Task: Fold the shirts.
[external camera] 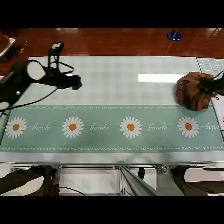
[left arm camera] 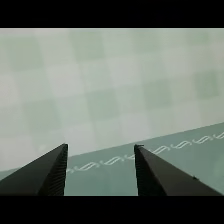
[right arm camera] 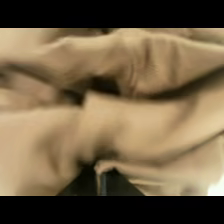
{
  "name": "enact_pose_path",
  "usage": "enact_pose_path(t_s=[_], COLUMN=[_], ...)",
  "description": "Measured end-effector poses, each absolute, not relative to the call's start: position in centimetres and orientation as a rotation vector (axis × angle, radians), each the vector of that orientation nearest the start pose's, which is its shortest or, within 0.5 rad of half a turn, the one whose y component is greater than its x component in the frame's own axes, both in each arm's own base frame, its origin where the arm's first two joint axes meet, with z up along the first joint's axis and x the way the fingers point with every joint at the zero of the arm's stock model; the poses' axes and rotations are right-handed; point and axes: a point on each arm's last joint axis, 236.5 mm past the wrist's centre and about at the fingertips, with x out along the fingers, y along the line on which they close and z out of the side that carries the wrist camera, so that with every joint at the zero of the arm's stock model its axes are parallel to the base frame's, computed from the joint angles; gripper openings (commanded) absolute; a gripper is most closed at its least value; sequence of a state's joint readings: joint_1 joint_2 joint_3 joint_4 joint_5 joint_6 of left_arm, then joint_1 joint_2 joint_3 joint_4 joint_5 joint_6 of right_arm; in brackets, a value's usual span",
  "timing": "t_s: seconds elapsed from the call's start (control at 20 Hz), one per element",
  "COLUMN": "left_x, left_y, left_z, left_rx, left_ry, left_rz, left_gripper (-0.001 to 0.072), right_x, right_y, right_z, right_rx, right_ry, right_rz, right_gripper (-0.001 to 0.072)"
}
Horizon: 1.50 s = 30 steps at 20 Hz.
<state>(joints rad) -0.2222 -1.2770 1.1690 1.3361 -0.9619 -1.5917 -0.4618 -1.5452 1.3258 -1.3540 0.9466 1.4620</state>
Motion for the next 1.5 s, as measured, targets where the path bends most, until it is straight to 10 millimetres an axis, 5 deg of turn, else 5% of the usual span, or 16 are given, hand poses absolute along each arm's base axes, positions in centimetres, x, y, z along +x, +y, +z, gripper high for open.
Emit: enact_pose_path(t_s=[0.1,0.25,0.45,0.65,0.85,1.0,1.15,1.3,1.5], left_x=[39.2,35.5,29.8,26.0,24.5,24.5,24.7,24.8,25.0], left_y=[-11.0,-9.0,-10.2,-10.6,-10.9,-11.0,-11.0,-11.0,-11.0], left_z=[4.6,6.5,8.6,7.7,6.2,5.9,5.9,5.9,5.8], left_rx=[-0.135,-0.169,-0.262,-0.341,-0.387,-0.403,-0.414,-0.419,-0.424], left_ry=[1.125,1.116,0.983,0.895,0.892,0.880,0.868,0.862,0.860], left_rz=[-0.253,-0.239,-0.290,-0.298,-0.304,-0.302,-0.300,-0.299,-0.294], left_gripper=[0.0507,0.0507,0.0507,0.0507,0.0507,0.0507,0.0507,0.0507,0.0507], right_x=[46.4,48.3,45.9,41.3,36.9,34.5,33.1,32.3,30.2], right_y=[-15.7,-11.6,-3.1,3.9,9.2,13.2,18.0,23.3,30.1], right_z=[4.5,17.7,33.7,44.7,51.1,52.2,48.4,39.4,24.9], right_rx=[0.387,0.351,0.182,0.062,0.019,0.004,-0.015,-0.038,-0.018], right_ry=[0.939,0.647,0.332,0.100,-0.052,-0.070,0.067,0.347,0.717], right_rz=[-0.176,-0.020,0.180,0.317,0.439,0.553,0.707,0.874,1.018], right_gripper=[0.0021,0.0021,0.0021,0.0021,0.0021,0.0021,0.0021,0.0021,0.0022])
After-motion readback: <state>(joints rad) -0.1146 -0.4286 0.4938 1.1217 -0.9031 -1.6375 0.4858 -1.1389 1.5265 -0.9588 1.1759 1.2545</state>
